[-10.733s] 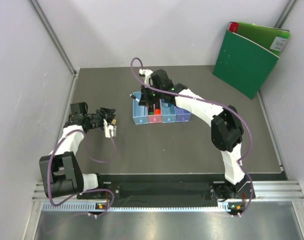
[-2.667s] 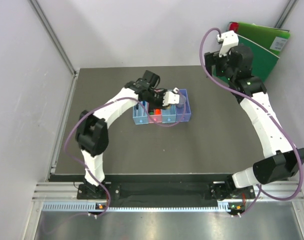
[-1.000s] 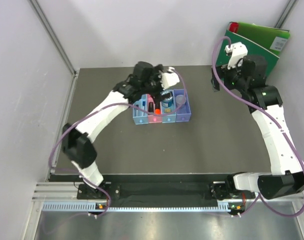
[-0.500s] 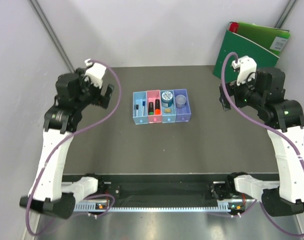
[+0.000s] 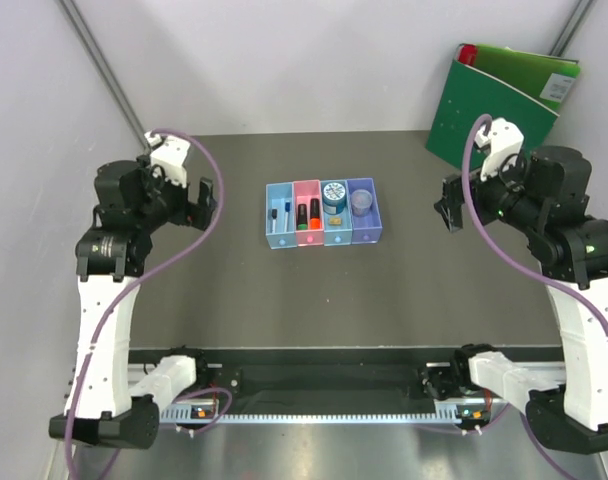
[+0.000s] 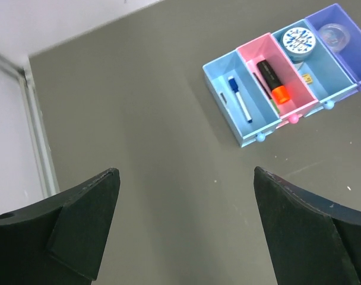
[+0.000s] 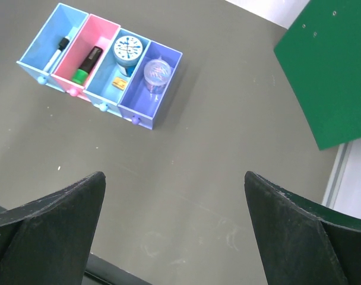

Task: Sort the stationery into containers
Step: Reset both arms

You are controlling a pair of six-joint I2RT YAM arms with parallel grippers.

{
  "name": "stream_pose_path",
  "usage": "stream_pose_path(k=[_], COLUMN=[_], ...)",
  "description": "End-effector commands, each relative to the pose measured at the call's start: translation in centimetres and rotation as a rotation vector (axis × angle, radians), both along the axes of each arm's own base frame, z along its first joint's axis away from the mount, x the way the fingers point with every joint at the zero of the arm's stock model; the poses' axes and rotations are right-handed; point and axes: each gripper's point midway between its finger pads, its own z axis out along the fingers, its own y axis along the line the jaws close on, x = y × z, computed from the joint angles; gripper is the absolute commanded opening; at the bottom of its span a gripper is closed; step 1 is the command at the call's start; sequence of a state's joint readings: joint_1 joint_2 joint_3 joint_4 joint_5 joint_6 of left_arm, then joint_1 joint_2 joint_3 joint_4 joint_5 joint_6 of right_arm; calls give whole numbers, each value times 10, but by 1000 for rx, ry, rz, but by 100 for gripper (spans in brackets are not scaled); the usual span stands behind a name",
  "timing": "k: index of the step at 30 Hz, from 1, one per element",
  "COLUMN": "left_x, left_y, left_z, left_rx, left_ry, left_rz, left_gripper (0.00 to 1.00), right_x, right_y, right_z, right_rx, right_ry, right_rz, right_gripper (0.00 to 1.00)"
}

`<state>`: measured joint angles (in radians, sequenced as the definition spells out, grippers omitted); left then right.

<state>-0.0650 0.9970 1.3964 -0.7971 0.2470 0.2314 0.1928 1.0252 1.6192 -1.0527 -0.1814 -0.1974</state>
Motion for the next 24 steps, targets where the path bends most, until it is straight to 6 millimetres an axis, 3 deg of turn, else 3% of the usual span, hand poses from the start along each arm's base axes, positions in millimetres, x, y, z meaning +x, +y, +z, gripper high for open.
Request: stream_pose_path(k=[1,5,8,24], left_x=[6,11,12,8], left_y=[12,48,59,62], left_z=[-5,-1,-4,-7], left_rx=[-126,-218,-259,-266], left_ry=[47,52,55,26], left_rz=[-3,40,57,71], left_gripper=[99,98,98,99], right_x=[-5,-6,-5,-1], right_y=[2,3,4,10], right_z=[20,23,26,22], right_rx=[35,43,51,65], right_ry=[-76,-84,-88,-71], right_rz=[12,13,16,41], right_gripper=[99,100,100,100])
